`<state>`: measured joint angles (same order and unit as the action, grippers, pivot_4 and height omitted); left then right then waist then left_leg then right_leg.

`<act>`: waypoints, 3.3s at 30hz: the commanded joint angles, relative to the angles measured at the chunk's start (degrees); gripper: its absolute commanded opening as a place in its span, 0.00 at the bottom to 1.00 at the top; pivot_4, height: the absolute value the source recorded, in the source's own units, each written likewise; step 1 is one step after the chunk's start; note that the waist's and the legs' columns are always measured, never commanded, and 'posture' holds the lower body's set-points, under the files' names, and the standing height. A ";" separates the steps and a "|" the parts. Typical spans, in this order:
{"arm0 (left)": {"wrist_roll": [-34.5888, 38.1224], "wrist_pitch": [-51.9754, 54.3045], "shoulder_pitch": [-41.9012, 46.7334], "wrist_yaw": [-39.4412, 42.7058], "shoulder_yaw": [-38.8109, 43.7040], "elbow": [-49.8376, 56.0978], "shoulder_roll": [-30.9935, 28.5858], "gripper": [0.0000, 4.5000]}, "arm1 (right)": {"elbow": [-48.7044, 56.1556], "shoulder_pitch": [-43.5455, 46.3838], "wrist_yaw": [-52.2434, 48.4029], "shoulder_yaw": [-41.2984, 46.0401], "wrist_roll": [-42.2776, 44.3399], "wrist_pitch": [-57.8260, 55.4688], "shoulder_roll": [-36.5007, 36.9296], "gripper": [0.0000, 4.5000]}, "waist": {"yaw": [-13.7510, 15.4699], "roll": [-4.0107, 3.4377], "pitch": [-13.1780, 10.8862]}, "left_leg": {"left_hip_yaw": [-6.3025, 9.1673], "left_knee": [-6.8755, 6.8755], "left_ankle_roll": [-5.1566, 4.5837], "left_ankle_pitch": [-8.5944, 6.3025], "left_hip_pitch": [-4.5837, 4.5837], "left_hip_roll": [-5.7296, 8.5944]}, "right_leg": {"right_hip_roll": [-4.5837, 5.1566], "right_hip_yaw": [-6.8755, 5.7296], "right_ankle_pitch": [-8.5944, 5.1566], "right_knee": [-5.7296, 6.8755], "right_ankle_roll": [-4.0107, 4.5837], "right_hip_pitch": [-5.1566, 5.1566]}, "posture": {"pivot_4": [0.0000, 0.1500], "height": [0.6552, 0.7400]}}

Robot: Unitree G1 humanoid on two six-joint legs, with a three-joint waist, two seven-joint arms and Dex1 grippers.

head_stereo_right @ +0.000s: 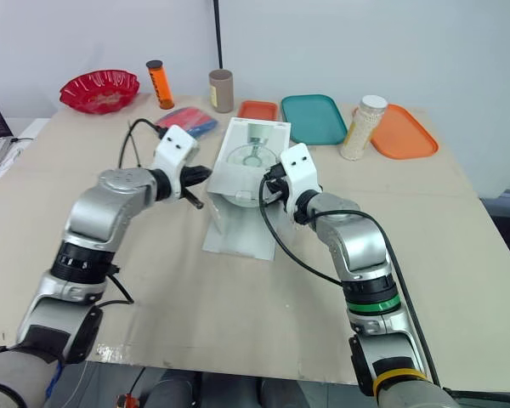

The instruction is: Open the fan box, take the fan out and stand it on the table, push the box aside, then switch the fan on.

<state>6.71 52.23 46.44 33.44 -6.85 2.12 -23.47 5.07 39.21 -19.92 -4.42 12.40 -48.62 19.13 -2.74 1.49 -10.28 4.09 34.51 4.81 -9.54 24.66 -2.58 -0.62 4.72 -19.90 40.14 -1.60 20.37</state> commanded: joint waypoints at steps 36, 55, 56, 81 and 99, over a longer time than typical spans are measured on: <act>1.60 -4.07 -4.21 1.14 -3.71 -3.38 -4.99 0.00 | -2.94 -1.82 -3.41 -3.67 -4.22 2.88 1.11 0.04 | 0.14 0.03 0.02 | 0.02 0.00 0.01 0.00 -0.09 -0.02 | -0.02 -0.01 0.01 0.02 0.01 -0.08 | 1.00 1.00; -3.93 -21.19 4.39 1.73 -5.40 -24.22 3.20 0.00 | -2.74 -3.06 -4.83 -5.42 -6.83 4.03 1.56 0.04 | 0.15 0.08 0.05 | 0.04 0.04 0.02 0.01 -0.08 0.02 | -0.01 -0.05 0.01 0.04 0.01 -0.10 | 1.00 1.00; -4.11 -21.49 4.48 1.95 -5.12 -24.53 2.97 0.00 | -2.79 -3.07 -4.80 -5.34 -6.84 4.03 1.50 0.04 | 0.14 0.08 0.05 | 0.04 0.04 0.02 0.01 -0.08 0.02 | -0.01 -0.06 0.01 0.04 0.01 -0.10 | 1.00 1.00; 25.45 39.22 -7.01 -1.49 24.15 21.58 6.59 0.00 | -3.14 -4.13 -5.56 -5.13 -7.09 3.93 0.55 0.04 | 0.13 0.31 0.18 | 0.10 0.04 0.04 0.02 -0.25 -0.03 | -0.01 -0.12 0.00 0.01 -0.01 -0.32 | 1.00 1.00; 19.42 26.70 -11.69 -17.08 15.30 16.44 16.41 0.69 | -3.30 -3.76 -4.99 -4.82 -7.55 4.15 0.16 0.00 | 0.09 0.34 0.21 | 0.07 -0.01 0.06 0.03 -0.38 -0.04 | -0.03 -0.04 0.01 -0.02 0.01 -0.40 | 1.00 1.00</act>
<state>28.50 82.70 34.92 18.90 10.34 19.98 -7.91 3.84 36.89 -24.84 -8.36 5.36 -42.69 19.34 -2.65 1.83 -10.07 4.16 34.51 4.87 -9.51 24.28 -2.61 -0.65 4.68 -19.88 40.12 -1.59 19.97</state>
